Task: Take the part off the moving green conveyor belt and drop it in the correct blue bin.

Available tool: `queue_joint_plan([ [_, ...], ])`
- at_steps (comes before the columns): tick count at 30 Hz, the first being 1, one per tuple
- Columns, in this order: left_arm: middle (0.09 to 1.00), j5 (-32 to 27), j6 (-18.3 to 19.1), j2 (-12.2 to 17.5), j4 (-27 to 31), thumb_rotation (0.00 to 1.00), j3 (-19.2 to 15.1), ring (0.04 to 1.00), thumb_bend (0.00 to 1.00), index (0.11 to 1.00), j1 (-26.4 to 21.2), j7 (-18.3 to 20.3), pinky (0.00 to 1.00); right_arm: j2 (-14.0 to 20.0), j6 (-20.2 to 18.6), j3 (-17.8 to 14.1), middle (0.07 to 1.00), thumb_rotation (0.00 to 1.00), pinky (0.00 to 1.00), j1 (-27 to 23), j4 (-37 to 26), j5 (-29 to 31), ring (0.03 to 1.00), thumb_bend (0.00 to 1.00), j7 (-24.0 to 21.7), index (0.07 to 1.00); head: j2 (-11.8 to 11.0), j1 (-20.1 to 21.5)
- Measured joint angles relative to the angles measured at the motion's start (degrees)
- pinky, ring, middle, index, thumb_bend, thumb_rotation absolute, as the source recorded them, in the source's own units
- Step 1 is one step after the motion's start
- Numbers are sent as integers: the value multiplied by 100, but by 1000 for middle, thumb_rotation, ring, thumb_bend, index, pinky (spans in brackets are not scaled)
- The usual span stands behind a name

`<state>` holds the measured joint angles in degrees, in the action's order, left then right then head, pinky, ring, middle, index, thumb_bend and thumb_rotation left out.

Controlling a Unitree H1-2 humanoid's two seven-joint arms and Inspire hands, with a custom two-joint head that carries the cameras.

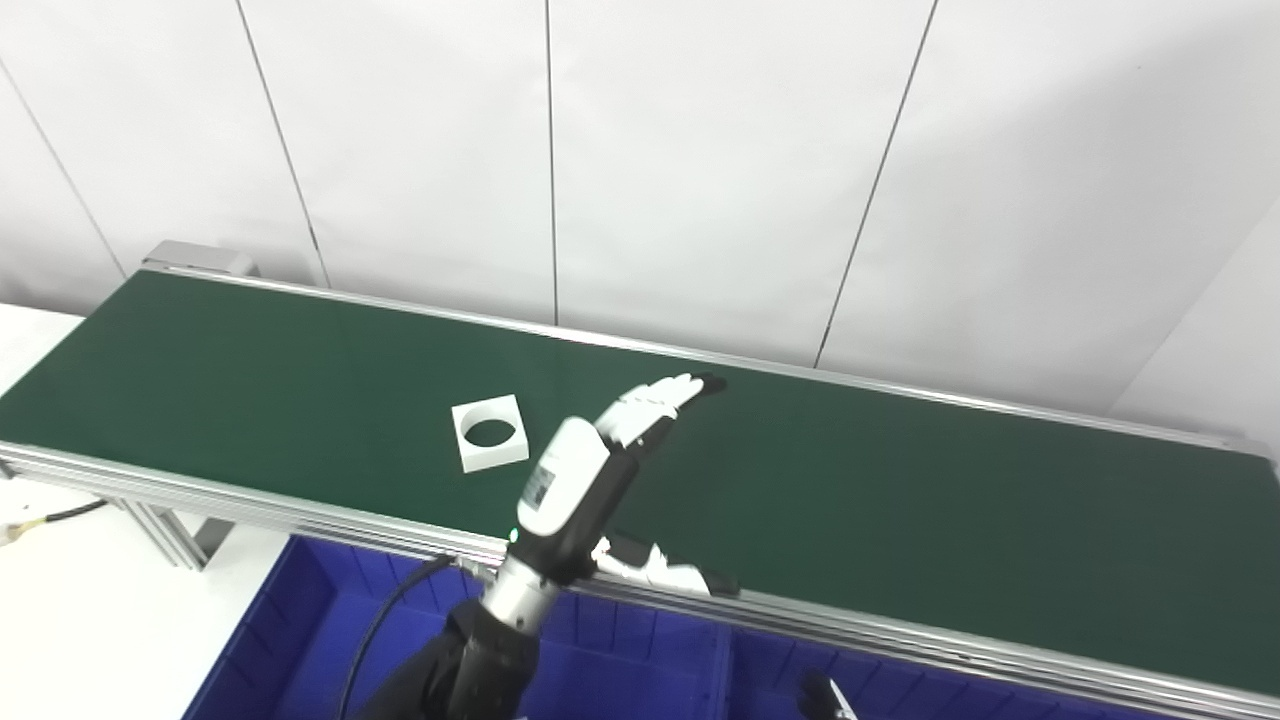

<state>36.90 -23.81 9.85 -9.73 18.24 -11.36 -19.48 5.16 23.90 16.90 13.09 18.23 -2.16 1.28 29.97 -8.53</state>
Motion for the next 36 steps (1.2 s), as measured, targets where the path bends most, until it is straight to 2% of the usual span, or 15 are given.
queue_joint_plan([
  [3,858,27,208,54,-72,227,-139,830,1000,878,-129,215,713,1,0,-7,947,951,986,-1,4,0,942,925,0,951,-9,-9],
  [7,850,203,767,170,-203,154,-241,794,1000,876,-248,582,646,-4,0,-22,946,945,975,-7,8,4,938,931,-16,950,-18,-35],
  [16,850,839,1875,222,-636,49,-348,745,1000,905,-565,657,601,-23,0,-41,947,944,960,-29,94,11,936,930,-25,944,-35,-18],
  [20,841,988,2204,312,-760,5,-339,669,1000,911,-685,738,522,-25,0,-20,943,951,948,-39,97,-32,930,932,12,944,-35,0],
  [29,827,1139,2517,511,-1197,35,-218,682,1000,893,-971,743,541,-41,0,5,945,949,953,-69,120,-88,935,930,29,949,-62,18],
  [32,829,1191,2564,543,-1332,48,-157,733,1000,883,-1087,739,592,-46,0,15,942,944,945,-84,122,-90,928,913,30,947,-62,35],
  [36,822,1262,2608,548,-1450,66,-59,755,1000,864,-1263,683,655,-55,0,24,941,939,937,-97,121,-91,928,917,32,944,-70,62],
])
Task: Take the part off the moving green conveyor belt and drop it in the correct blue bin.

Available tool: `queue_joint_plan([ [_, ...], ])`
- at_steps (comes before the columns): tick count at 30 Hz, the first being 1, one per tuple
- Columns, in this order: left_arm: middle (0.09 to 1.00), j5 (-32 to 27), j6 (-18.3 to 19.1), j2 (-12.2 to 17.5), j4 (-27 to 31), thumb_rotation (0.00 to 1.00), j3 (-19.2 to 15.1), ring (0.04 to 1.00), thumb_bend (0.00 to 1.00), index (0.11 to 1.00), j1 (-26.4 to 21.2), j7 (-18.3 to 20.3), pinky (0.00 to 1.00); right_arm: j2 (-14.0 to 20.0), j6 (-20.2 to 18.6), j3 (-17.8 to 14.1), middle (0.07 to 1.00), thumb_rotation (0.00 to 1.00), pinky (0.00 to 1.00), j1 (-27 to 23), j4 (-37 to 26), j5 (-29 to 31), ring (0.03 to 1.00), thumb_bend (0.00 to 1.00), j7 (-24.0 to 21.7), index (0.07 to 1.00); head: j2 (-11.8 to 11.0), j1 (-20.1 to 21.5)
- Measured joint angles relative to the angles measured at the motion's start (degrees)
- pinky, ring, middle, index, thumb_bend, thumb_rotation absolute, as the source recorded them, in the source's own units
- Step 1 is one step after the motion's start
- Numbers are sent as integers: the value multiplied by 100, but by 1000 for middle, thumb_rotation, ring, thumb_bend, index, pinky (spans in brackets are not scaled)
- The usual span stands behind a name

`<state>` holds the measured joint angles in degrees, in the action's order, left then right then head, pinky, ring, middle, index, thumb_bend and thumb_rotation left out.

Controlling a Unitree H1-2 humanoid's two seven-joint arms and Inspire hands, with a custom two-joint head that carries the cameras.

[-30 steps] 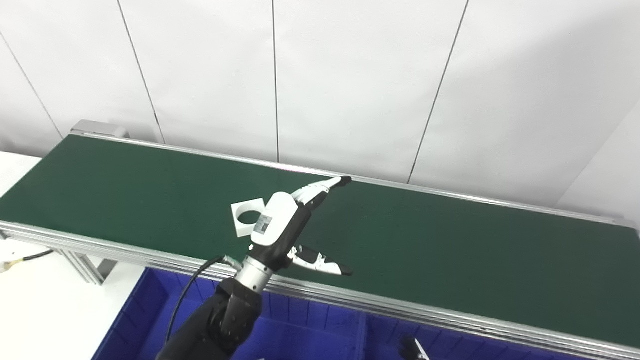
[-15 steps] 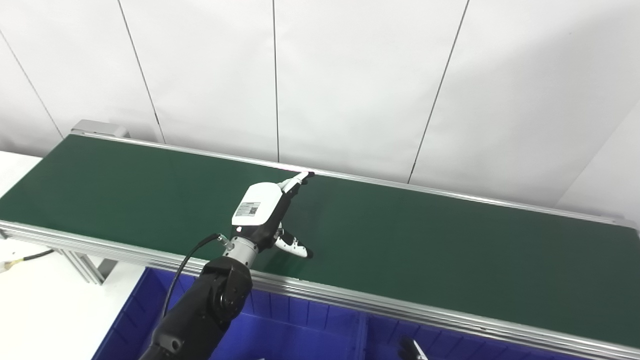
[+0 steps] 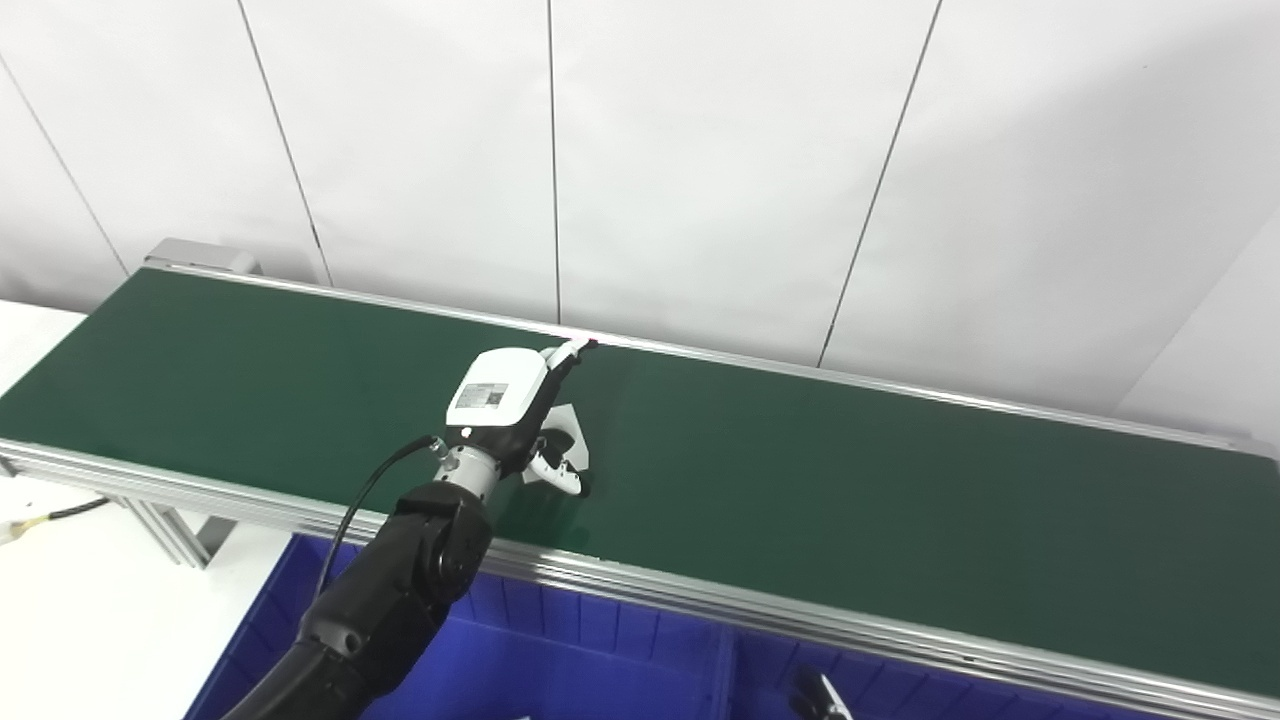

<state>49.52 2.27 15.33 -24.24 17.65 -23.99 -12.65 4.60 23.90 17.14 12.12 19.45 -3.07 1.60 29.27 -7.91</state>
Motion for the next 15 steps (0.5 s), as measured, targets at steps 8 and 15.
queue_joint_plan([
  [8,857,107,-10,63,-525,70,235,813,1000,838,-283,-169,775,-17,0,51,936,941,927,2,-3,-14,925,917,68,941,0,26],
  [15,886,122,-9,82,-885,92,485,842,1000,843,-443,-188,797,-21,0,128,937,943,945,3,-7,-35,930,945,114,938,17,70],
])
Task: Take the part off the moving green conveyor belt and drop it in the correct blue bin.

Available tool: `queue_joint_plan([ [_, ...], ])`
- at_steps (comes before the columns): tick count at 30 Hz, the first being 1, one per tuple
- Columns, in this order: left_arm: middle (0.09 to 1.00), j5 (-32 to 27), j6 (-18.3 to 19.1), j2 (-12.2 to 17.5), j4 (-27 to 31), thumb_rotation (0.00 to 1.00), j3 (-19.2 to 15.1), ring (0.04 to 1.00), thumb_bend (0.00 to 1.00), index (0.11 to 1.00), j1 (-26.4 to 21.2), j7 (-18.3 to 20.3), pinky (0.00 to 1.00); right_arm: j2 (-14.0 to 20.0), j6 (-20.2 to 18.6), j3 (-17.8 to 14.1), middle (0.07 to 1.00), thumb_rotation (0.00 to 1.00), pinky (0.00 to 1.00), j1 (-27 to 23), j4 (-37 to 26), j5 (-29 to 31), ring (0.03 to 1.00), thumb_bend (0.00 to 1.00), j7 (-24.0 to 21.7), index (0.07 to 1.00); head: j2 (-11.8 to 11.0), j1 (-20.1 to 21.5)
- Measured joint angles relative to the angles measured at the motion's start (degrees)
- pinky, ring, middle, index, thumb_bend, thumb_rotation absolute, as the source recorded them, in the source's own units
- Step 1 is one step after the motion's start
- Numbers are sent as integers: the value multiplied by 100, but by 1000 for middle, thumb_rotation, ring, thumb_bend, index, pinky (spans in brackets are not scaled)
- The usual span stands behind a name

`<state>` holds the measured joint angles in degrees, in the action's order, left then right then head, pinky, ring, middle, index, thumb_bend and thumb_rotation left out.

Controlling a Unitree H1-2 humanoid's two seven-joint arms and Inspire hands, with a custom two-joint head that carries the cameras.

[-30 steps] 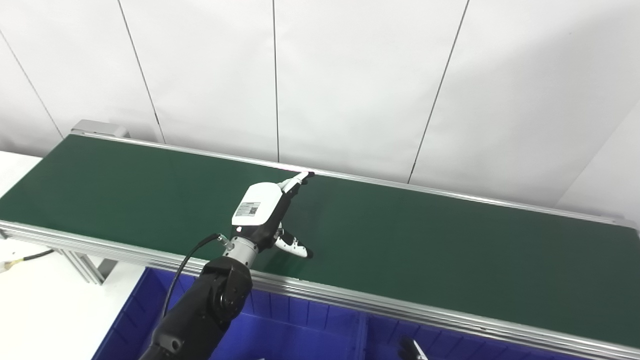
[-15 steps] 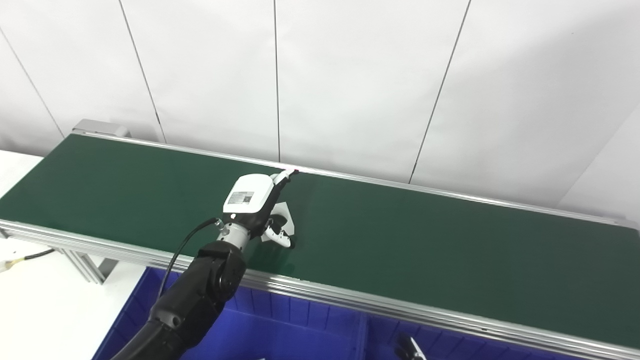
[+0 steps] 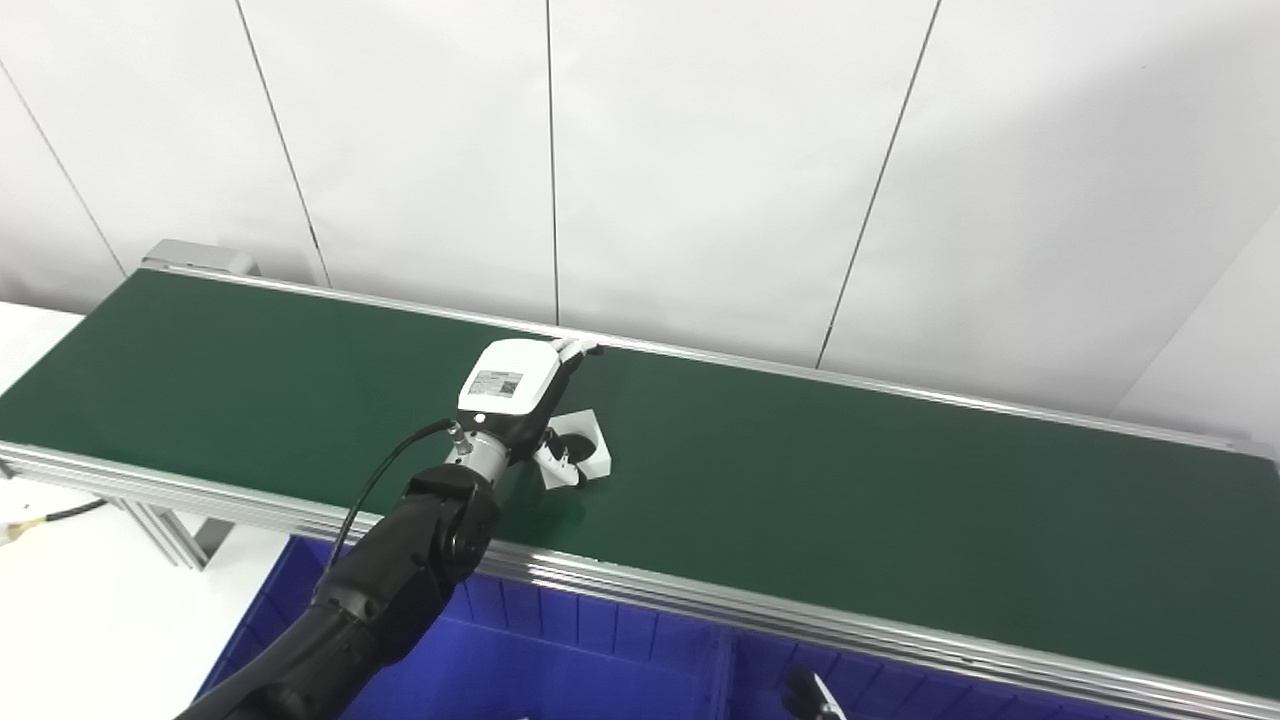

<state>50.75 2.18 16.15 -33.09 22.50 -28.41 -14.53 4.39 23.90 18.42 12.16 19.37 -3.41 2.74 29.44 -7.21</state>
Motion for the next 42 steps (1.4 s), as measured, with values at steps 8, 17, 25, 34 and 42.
queue_joint_plan([
  [8,886,0,67,-58,-190,152,259,831,1000,845,-177,268,798,-38,0,4,943,927,968,13,-54,27,937,930,-2,944,35,62],
  [17,856,8,232,-228,-511,152,521,810,1000,822,-319,200,785,-56,0,32,942,929,950,37,-135,23,936,935,-3,948,88,141],
  [25,624,-87,305,-390,-662,57,619,524,991,604,-397,144,446,-83,0,35,942,921,951,58,-155,27,939,950,-3,946,106,158],
  [34,401,-202,443,-462,-631,0,664,276,520,498,-497,364,194,-94,0,30,942,917,958,70,-160,52,939,948,-20,946,158,158],
  [42,422,-199,646,-464,-393,0,761,277,526,487,-534,739,194,-95,0,26,943,922,961,77,-216,53,943,949,-26,949,167,158],
])
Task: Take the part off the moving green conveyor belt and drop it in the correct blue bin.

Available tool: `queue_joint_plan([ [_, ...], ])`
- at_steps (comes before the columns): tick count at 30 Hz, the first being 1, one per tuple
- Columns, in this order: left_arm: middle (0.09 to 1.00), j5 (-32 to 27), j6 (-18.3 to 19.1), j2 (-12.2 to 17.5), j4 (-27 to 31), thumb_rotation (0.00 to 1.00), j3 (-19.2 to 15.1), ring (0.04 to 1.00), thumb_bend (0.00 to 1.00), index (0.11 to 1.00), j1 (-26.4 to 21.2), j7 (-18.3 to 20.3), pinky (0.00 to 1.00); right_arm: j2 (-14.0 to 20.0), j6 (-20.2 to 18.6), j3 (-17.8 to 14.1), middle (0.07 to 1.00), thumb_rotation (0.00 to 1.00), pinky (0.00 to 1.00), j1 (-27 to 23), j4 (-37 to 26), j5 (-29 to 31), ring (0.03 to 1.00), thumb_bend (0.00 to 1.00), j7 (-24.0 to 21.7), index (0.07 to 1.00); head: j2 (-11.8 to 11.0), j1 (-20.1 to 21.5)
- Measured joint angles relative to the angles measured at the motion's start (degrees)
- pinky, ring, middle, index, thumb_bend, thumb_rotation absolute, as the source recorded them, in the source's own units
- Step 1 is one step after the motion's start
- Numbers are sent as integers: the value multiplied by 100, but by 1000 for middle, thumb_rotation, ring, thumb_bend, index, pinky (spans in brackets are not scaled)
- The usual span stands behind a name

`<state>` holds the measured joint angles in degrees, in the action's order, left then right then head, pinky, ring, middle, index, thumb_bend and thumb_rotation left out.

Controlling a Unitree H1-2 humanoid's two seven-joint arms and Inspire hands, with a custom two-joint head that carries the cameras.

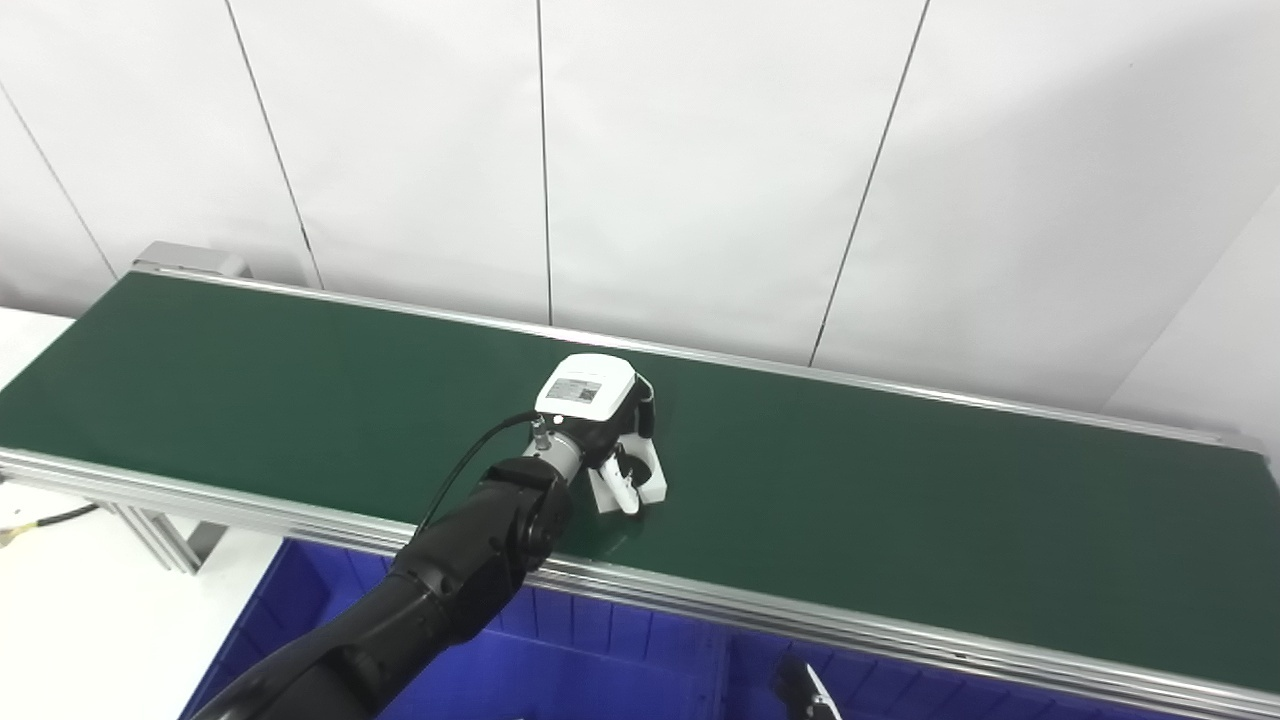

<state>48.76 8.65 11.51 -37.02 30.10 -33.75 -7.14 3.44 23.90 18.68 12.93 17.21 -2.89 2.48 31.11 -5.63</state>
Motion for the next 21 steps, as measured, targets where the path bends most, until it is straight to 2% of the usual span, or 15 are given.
queue_joint_plan([
  [3,454,-3,96,2,95,0,7,270,529,478,-14,215,188,-2,0,0,941,925,951,0,-1,0,940,943,-5,948,0,0],
  [12,438,4,110,69,254,0,19,296,528,490,-16,544,203,-17,0,-4,943,922,973,4,-33,49,942,938,-31,952,-9,-35],
  [16,428,-1,150,171,457,0,-8,319,526,498,5,803,221,-17,0,-6,944,922,975,8,-33,75,945,936,-34,955,0,-35],
  [21,435,-2,446,290,1136,0,-118,361,525,507,282,1114,263,-17,0,-21,945,924,971,11,-33,90,944,934,-101,957,35,-62],
])
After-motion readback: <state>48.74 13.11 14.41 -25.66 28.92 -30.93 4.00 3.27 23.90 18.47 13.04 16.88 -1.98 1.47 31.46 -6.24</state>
